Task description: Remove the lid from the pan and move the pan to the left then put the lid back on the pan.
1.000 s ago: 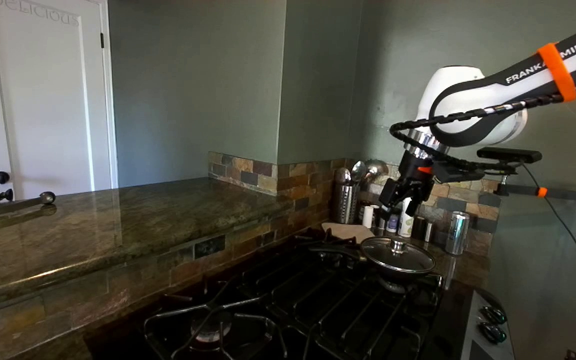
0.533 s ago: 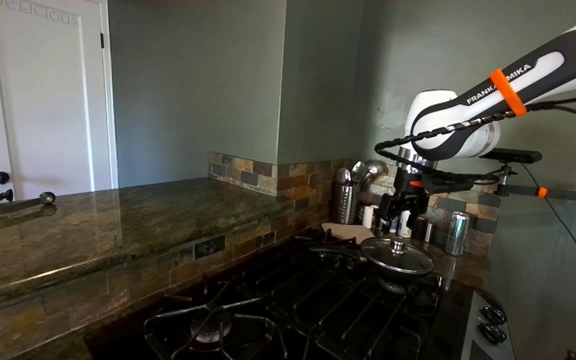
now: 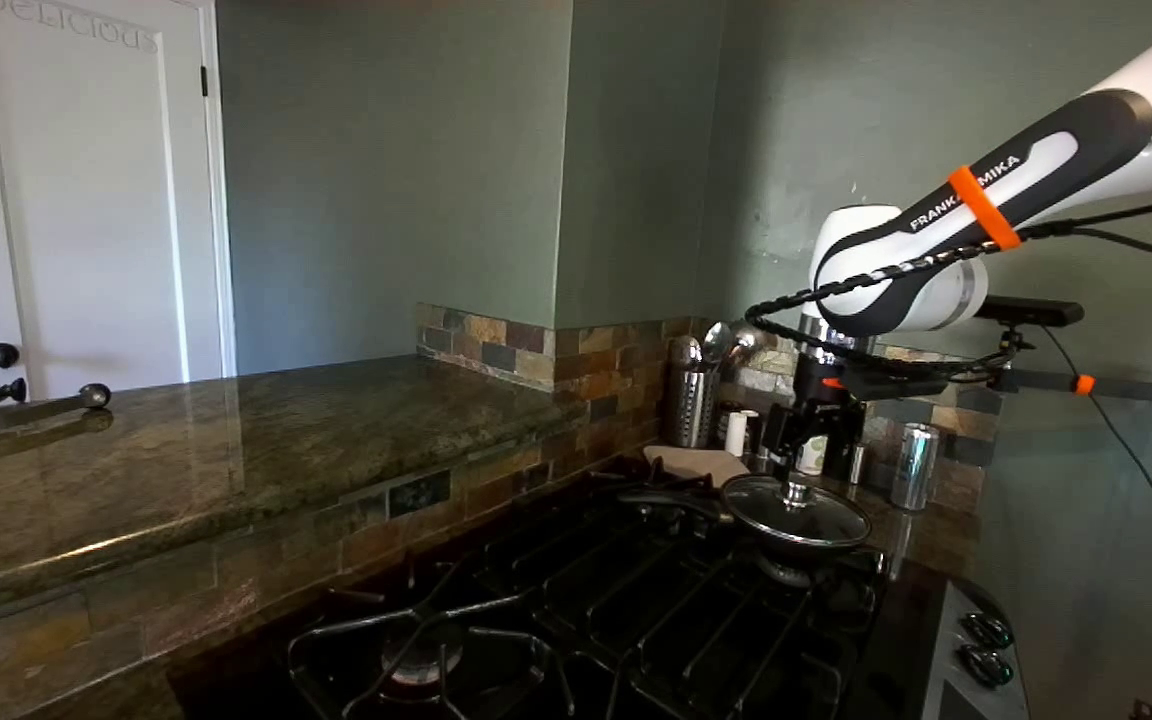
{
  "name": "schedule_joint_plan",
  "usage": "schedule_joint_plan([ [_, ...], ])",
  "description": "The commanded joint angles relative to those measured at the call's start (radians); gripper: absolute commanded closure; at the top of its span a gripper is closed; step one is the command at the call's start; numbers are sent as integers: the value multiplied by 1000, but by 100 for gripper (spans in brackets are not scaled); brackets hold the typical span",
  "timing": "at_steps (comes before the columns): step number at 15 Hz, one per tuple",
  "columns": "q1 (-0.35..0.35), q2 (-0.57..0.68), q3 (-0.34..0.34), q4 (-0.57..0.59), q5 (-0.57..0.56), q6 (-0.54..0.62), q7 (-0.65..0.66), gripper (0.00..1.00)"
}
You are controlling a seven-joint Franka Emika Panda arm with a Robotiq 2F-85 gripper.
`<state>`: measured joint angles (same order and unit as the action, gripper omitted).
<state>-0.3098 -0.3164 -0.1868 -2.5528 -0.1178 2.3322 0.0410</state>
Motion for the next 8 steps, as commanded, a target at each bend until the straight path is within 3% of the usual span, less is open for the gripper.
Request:
schedule_joint_plan([
  [1, 8, 43, -28, 16, 12, 24, 1, 0],
  [8, 16, 97, -38, 45, 28, 81, 8, 0],
])
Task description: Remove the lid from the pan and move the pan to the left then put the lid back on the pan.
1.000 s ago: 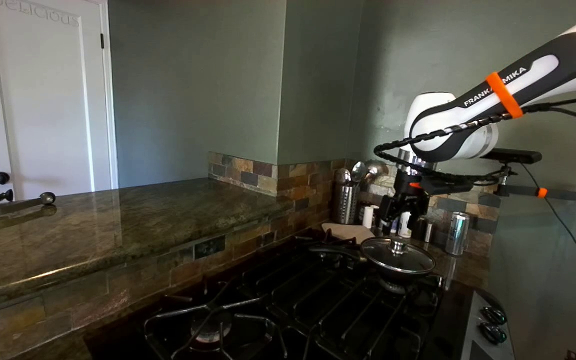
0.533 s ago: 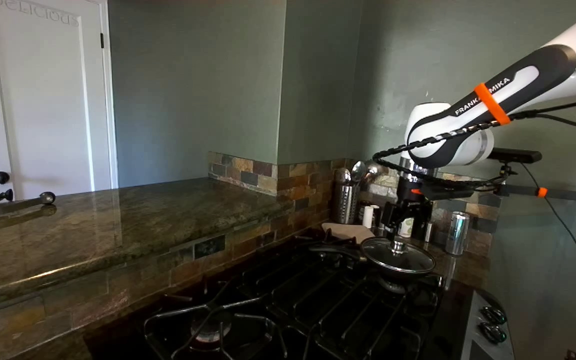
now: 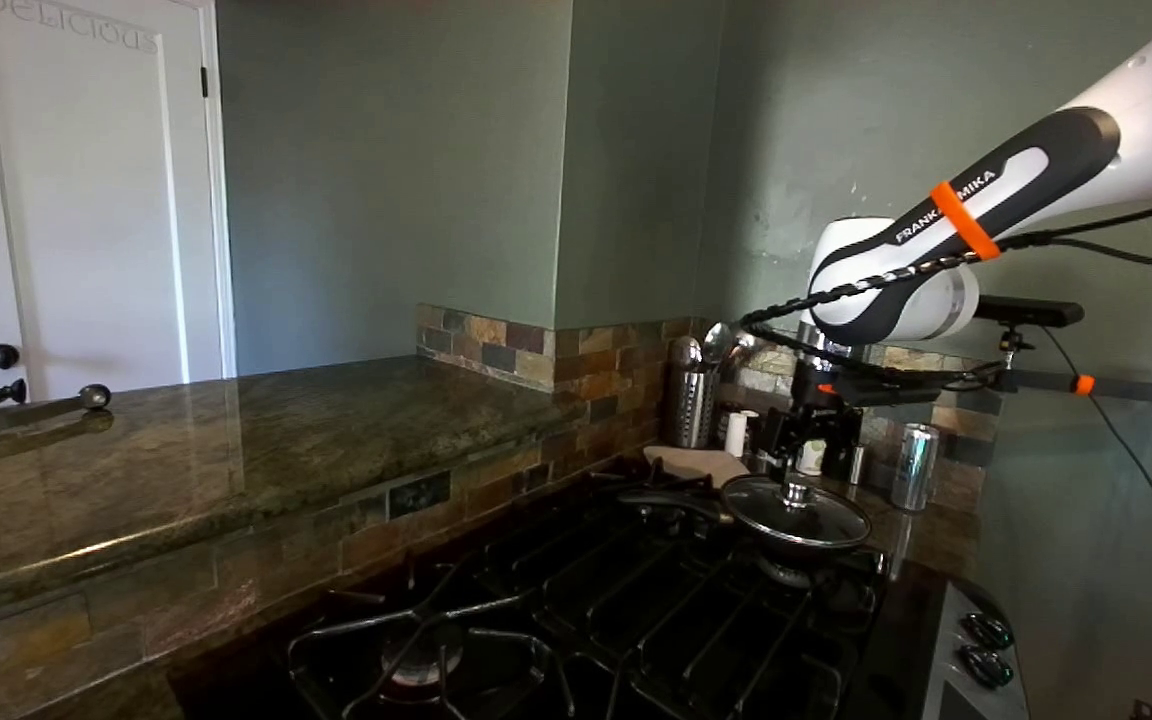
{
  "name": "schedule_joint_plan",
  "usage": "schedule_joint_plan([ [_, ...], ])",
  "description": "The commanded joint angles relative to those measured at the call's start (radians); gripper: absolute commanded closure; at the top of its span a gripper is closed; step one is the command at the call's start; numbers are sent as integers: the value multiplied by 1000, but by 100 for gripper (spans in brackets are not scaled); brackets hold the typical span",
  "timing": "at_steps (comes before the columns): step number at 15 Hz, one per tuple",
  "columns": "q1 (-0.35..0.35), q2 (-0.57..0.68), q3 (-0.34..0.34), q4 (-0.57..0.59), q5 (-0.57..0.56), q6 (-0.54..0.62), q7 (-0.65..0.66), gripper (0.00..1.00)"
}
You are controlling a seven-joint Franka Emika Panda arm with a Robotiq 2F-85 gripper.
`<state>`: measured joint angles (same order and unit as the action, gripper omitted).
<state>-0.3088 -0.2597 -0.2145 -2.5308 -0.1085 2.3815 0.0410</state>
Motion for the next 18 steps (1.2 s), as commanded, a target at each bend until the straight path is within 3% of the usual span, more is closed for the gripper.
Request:
schedule_joint_plan([
  [1, 18, 48, -9, 29, 23, 36, 7, 0],
  [4, 25, 70, -1, 47, 12, 24, 16, 4],
  [6, 28, 82, 0, 57, 9, 19, 18, 25],
  [12, 32, 111, -1, 82, 0, 2, 17, 61],
  [13, 29, 115, 1, 86, -9, 1, 26, 51],
  [14, 30, 117, 0, 90, -9, 0, 25, 28],
  [15, 30, 118, 0, 92, -10, -1, 25, 26],
  [18, 30, 117, 0, 94, -13, -12, 27, 5],
])
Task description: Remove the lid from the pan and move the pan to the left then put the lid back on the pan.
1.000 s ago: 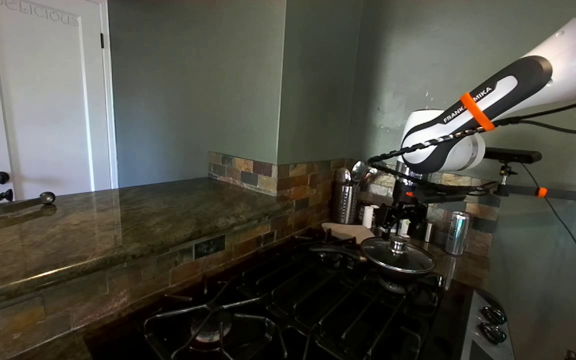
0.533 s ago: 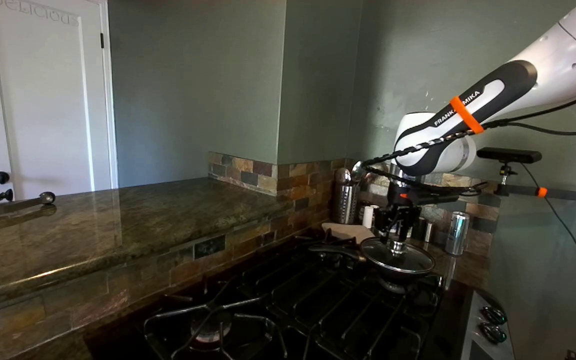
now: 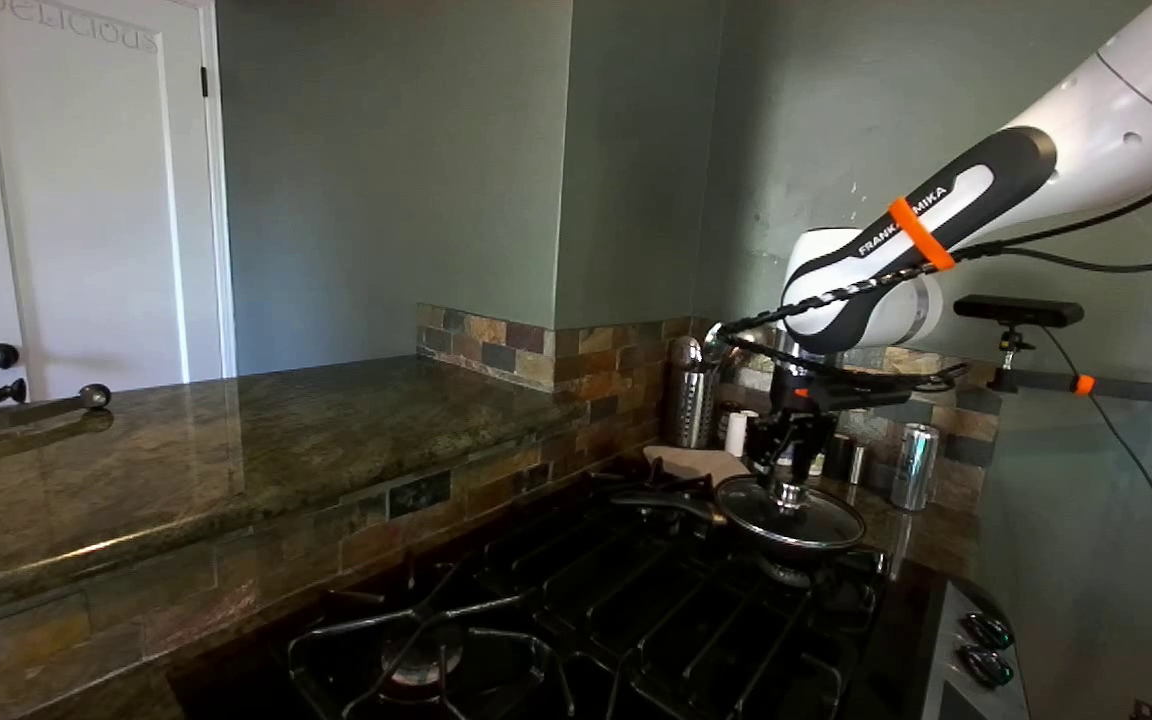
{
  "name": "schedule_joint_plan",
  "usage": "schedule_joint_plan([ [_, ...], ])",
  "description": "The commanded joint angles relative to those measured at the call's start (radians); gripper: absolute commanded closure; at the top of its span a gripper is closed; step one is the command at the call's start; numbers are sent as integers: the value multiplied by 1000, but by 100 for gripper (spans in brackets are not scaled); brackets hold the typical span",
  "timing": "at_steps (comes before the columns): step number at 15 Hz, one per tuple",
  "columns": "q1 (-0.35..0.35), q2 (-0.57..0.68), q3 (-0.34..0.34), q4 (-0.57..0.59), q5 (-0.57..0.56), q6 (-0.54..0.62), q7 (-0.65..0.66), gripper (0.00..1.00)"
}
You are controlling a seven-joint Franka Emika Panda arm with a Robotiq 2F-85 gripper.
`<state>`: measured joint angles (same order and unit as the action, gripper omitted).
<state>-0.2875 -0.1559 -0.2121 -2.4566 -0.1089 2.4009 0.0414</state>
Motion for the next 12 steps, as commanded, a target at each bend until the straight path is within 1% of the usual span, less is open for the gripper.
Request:
schedule_joint_plan([
  [1, 9, 11, -1, 21, -14, -37, 27, 1],
  [3, 10, 8, -1, 23, -14, -48, 27, 0],
  [4, 11, 7, 0, 24, -13, -55, 27, 2],
  [5, 13, 6, 0, 26, -9, -62, 24, 21],
  [6, 13, 6, 1, 28, -10, -67, 26, 26],
  [9, 16, 8, 3, 35, -14, -93, 31, 50],
  [10, 17, 8, 3, 36, -17, -102, 35, 53],
  [11, 17, 7, 4, 37, -20, -107, 38, 29],
  [12, 17, 7, 4, 38, -24, -114, 43, 19],
])
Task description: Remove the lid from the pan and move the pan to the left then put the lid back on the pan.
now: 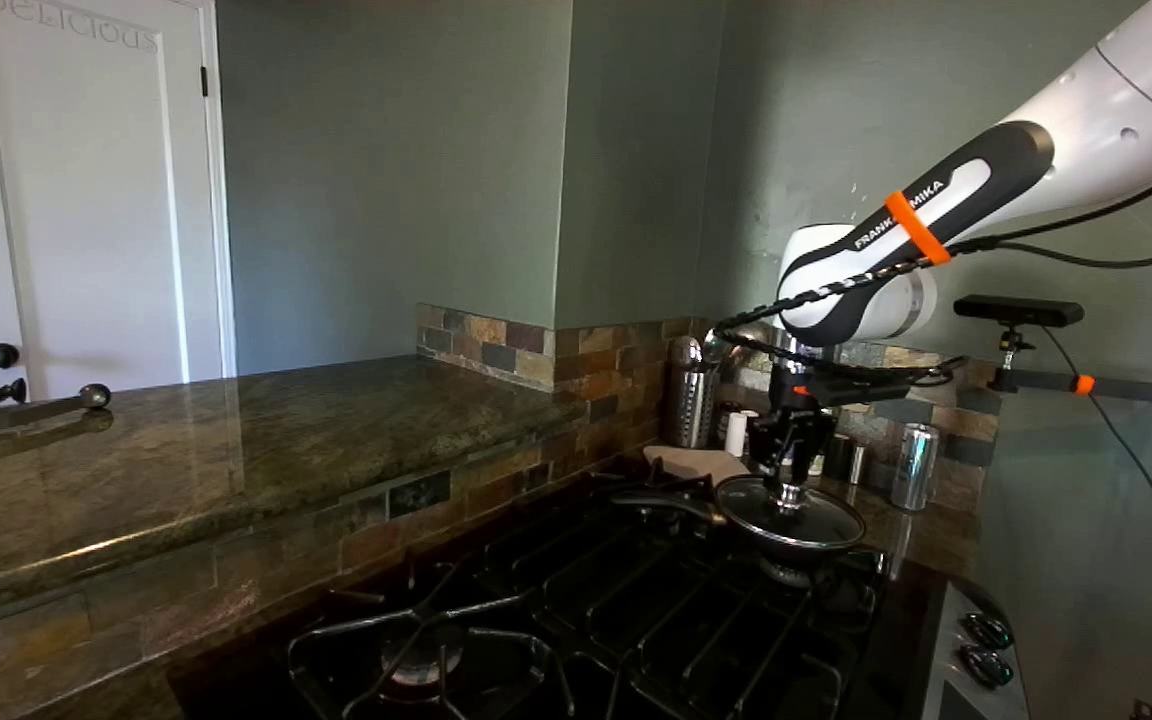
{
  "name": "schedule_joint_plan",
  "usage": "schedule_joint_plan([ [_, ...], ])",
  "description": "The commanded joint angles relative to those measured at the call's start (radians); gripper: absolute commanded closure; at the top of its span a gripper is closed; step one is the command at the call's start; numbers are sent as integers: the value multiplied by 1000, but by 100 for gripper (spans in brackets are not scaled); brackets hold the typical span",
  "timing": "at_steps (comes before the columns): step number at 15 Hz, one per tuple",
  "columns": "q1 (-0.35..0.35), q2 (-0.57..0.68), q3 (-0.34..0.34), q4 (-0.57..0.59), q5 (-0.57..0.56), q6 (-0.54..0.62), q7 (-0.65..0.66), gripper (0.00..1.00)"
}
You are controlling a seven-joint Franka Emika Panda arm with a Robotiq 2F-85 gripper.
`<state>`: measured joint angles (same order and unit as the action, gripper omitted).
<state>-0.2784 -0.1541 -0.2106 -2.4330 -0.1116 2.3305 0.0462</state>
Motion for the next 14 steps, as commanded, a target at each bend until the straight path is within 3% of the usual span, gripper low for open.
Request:
schedule_joint_plan([
  [1, 8, 4, 3, 14, -21, -48, 42, 19],
  [4, 10, 1, 4, 15, -23, -62, 51, 0],
  [5, 10, 0, 5, 14, -23, -64, 52, 3],
  [6, 11, 1, 5, 14, -24, -64, 53, 33],
  [8, 10, 1, 5, 11, -29, -49, 59, 29],
  [14, 11, 0, 5, 10, -32, -47, 65, 76],
])
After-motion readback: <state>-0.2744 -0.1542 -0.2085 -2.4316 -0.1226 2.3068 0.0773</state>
